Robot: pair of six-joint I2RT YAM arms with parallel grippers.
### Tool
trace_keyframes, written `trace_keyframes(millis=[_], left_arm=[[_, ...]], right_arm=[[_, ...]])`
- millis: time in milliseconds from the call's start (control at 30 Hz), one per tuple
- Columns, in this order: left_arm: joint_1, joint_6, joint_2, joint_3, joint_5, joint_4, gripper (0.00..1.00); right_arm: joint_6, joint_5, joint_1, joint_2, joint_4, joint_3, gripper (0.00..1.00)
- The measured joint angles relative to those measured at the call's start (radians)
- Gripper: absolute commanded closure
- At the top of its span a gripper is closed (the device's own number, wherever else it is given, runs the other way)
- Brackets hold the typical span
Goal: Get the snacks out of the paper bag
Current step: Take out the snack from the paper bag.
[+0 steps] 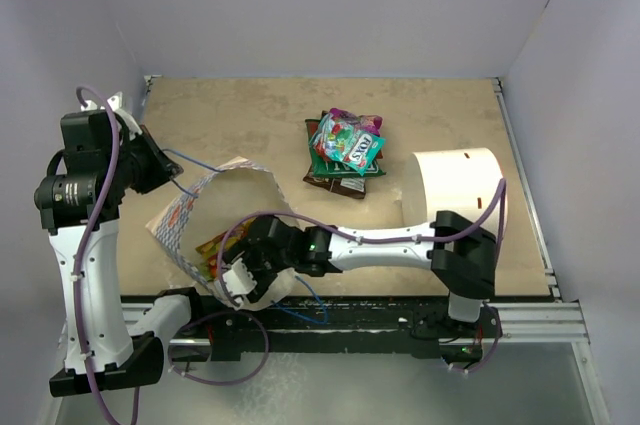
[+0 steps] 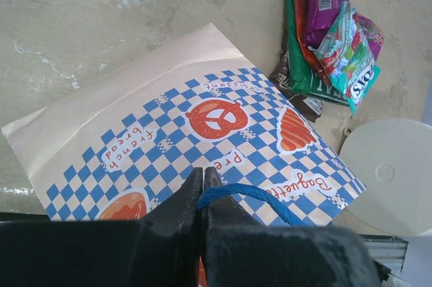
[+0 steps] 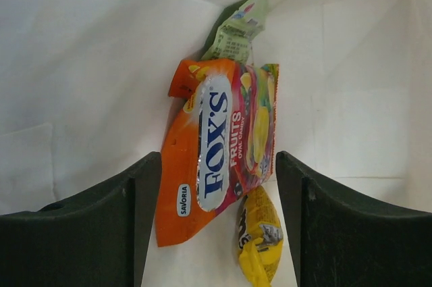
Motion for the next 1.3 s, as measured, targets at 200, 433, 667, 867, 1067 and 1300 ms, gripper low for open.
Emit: trace_keyframes(millis=[200, 433, 667, 867, 1067, 1300], left_arm=[[0.000, -0.008, -0.024, -0.012, 0.032, -0.025, 1.00], [0.000, -0.008, -0.034, -0.016, 0.059, -0.056, 1.00], [0.000, -0.006, -0.033, -0.016, 0.071, -0.079, 1.00], [0.000, -0.006, -0.032, -0.016, 0.072, -0.086, 1.00], [0.000, -0.006, -0.033, -0.016, 0.071, -0.086, 1.00], [0.000, -0.006, -0.035, -0.016, 0.065, -0.086, 1.00]], right_arm=[[-0.029, 0.027, 0.011, 0.089, 0.002, 0.037, 0.29], [-0.037, 0.094, 0.020, 0.209, 0.052, 0.089, 0.37], [-0.005, 0.196, 0.022, 0.299, 0.135, 0.137, 0.71], [0.024, 0.260, 0.015, 0.305, 0.200, 0.143, 1.00], [0.082, 0.256, -0.008, 0.303, 0.223, 0.157, 1.00], [0.134, 0.176, -0.034, 0.205, 0.223, 0.113, 1.00]])
